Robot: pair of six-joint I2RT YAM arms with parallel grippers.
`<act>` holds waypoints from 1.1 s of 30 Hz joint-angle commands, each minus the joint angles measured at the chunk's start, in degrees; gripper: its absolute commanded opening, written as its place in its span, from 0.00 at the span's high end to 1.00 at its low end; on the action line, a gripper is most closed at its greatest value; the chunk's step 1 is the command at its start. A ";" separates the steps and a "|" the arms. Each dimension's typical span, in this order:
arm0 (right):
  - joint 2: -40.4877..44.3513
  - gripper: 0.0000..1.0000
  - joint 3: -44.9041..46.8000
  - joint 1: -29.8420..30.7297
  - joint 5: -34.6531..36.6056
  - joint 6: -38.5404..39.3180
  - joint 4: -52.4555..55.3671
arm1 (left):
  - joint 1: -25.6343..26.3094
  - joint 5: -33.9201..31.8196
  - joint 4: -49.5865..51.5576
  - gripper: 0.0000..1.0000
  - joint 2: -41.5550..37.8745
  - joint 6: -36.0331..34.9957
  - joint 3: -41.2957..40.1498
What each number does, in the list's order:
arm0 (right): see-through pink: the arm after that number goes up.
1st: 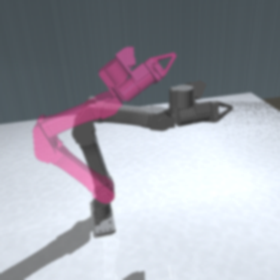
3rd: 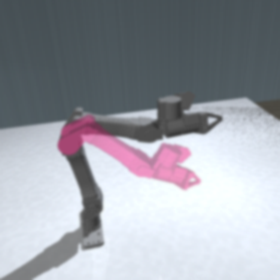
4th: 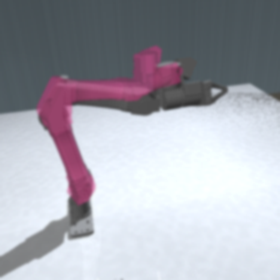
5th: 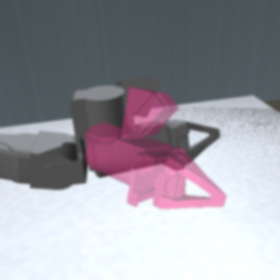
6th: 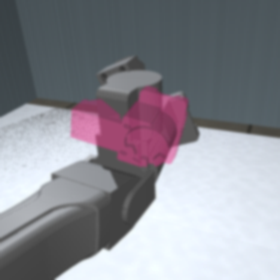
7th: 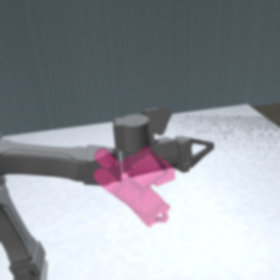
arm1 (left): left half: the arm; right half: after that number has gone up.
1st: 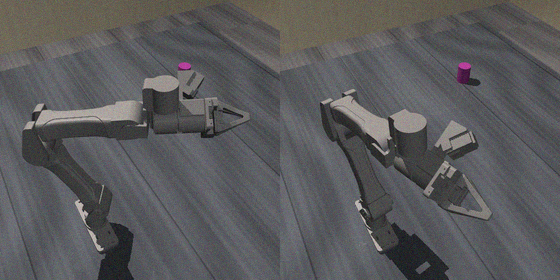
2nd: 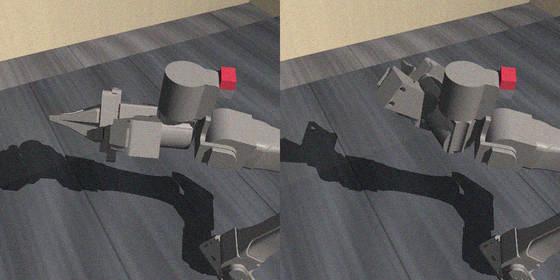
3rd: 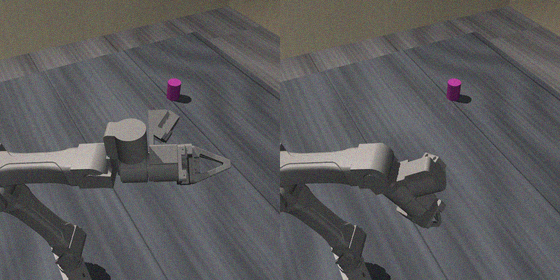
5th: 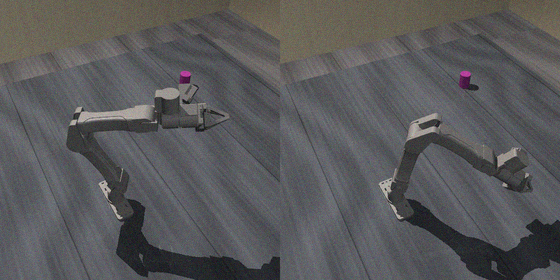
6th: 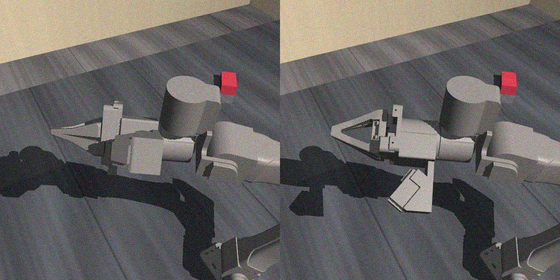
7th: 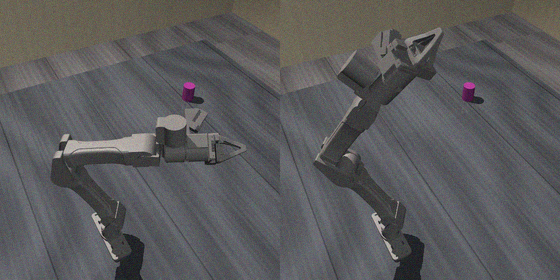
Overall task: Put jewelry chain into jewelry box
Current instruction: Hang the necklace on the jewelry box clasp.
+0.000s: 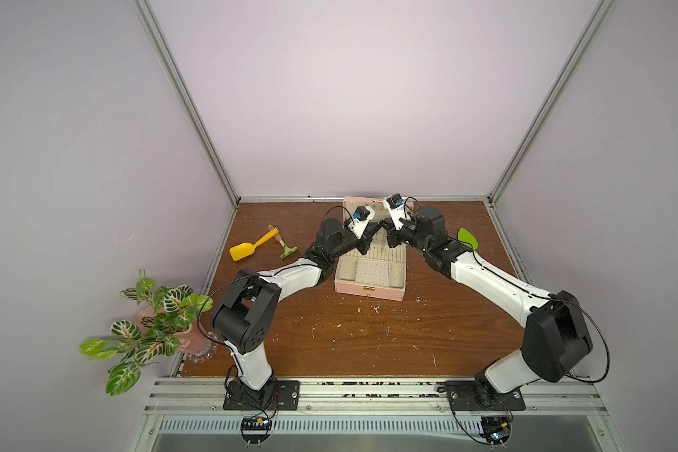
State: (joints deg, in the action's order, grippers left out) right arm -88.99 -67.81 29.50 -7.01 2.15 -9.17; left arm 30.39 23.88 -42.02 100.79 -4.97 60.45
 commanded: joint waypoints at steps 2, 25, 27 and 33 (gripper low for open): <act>-1.04 1.00 -2.02 0.30 0.39 -0.31 -1.30 | -0.78 -3.32 -1.39 0.99 0.75 -0.11 2.28; -8.46 0.97 -6.81 -1.61 8.07 -6.93 -6.99 | -1.04 -13.02 9.33 0.99 8.10 1.05 16.19; -9.01 0.96 -7.27 -1.84 8.25 -7.35 -7.00 | -1.04 -13.07 9.95 0.99 8.48 0.88 16.87; -9.66 0.95 -7.59 -2.91 8.47 -8.63 -8.02 | -1.04 -13.60 12.00 0.99 9.83 0.52 18.99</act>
State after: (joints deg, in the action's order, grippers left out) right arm -99.02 -73.10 27.29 0.51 -4.69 -14.96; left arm 30.00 12.21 -31.16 109.86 -3.95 77.25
